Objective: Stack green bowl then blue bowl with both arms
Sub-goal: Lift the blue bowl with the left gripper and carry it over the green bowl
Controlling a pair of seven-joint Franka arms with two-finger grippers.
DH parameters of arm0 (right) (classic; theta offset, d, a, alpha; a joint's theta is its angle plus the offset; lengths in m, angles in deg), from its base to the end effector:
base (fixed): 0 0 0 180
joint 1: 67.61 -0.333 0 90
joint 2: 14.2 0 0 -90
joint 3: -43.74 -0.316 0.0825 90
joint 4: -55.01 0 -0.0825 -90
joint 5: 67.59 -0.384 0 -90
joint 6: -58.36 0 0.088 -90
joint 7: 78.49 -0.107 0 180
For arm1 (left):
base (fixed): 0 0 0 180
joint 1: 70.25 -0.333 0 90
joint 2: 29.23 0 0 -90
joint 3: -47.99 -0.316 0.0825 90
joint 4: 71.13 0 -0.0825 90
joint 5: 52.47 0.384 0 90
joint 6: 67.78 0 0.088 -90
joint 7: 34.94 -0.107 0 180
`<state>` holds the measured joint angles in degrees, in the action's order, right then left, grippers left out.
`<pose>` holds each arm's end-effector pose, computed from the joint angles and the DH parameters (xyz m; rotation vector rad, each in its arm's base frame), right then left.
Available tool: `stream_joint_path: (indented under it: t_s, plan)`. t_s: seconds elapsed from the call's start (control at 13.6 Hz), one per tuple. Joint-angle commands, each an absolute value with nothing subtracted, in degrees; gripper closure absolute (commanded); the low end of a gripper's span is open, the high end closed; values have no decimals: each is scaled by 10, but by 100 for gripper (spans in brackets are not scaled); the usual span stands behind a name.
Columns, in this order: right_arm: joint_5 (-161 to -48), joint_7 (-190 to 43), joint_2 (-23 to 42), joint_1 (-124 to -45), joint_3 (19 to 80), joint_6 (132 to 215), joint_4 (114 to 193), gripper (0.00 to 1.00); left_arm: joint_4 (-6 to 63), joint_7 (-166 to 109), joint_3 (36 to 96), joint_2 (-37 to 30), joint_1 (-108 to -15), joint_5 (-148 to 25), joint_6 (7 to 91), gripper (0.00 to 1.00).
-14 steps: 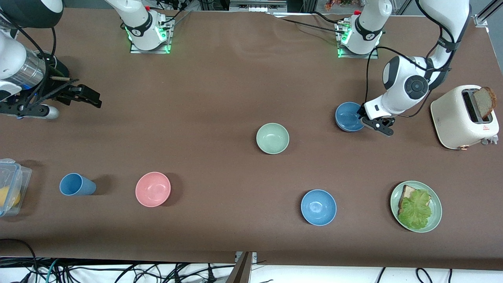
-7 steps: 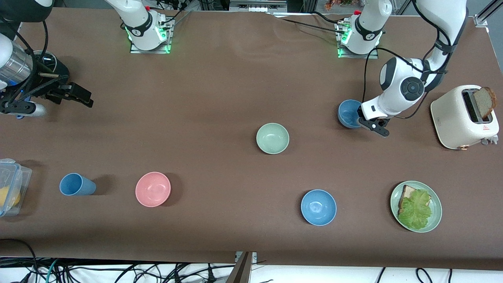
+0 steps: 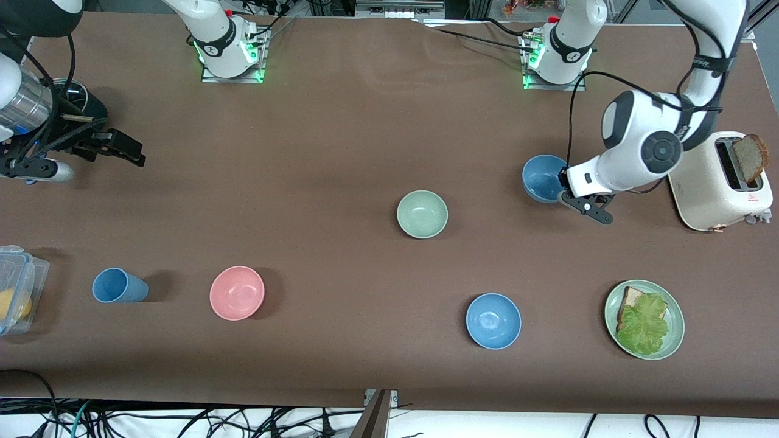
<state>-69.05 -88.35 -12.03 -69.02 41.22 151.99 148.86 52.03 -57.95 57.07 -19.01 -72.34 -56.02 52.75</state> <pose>0.5669 0.0411 0.5769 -3.1146 0.1647 0.0696 0.5309 -0.0676 0.3030 2.9282 -0.7271 -0.3174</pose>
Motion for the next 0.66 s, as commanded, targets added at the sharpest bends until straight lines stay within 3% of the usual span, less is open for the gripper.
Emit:
stream_joint_path:
  t_s: [0.0,0.59]
  plan:
    - [-690,-882,-120,-685,408,1518,1483,0,421,-577,584,-156,-710,-609,453,100]
    - [-691,-882,-118,-685,408,1526,1482,0,188,-273,603,19,-530,-622,435,100]
